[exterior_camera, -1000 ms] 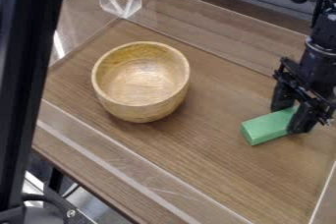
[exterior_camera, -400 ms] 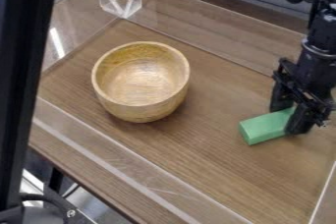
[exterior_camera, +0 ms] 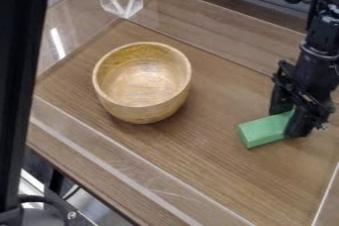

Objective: Put the green block in the brown bowl

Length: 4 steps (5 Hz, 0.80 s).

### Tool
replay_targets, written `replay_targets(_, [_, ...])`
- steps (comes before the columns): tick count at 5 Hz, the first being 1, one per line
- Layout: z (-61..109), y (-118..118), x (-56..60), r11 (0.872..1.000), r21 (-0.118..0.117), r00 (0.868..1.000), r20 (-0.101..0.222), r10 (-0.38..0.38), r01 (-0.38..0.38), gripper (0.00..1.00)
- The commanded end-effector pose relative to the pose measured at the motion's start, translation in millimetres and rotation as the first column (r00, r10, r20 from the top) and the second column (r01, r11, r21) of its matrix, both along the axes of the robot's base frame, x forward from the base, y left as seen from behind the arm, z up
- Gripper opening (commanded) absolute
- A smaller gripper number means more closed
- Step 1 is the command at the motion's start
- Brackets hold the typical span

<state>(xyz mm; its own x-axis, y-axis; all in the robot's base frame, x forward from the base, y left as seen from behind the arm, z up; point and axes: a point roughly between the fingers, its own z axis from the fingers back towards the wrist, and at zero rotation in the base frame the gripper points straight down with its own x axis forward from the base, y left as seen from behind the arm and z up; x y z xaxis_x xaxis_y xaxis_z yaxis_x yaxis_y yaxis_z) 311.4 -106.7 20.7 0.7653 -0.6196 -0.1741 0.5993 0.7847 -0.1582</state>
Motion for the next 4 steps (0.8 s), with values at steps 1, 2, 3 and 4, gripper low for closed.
replay_targets(1, [12.8,3.8,1.9,1.000,-0.015,0.999,0.036,0.004,-0.004,0.00])
replay_targets(2, [15.2,5.1,0.7,1.000,-0.019,0.999,0.040,0.000,0.000,0.00])
replay_targets(3, [17.2,5.8,-0.3,1.000,-0.024,0.999,0.044,-0.003,0.004,0.00])
replay_targets(4, [19.5,6.6,-1.5,1.000,-0.029,0.999,0.048,-0.006,0.008,0.00])
